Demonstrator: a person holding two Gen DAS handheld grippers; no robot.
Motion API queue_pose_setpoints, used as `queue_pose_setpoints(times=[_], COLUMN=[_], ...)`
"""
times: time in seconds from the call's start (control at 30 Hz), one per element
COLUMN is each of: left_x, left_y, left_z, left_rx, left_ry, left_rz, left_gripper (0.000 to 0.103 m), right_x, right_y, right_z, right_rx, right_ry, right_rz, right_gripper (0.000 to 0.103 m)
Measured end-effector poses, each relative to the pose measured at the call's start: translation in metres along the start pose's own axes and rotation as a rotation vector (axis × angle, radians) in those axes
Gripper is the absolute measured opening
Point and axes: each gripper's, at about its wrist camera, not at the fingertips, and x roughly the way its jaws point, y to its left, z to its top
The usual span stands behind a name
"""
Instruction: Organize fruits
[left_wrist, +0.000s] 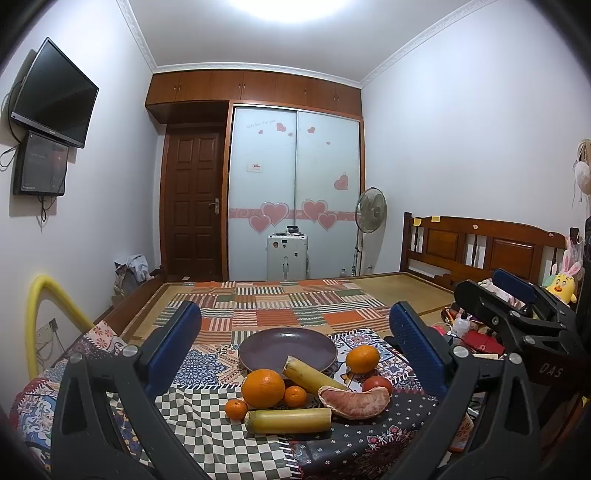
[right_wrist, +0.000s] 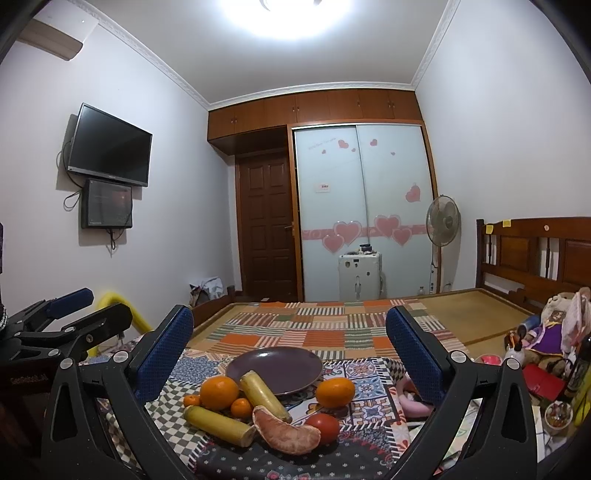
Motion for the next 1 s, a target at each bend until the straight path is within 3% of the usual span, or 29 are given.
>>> queue_pose_setpoints(times=[1.0], left_x=[0.0026], left_y=[0.0022], left_z=[-0.0001], left_rx=[-0.015], left_ry=[-0.001], left_rz=[0.007], left_gripper=[0.103], right_x=[0.0028], right_y=[0.0027], right_z=[-0.0023], right_rx=[0.001], right_ry=[-0.002], right_rz=[0.008], right_gripper=[0.103])
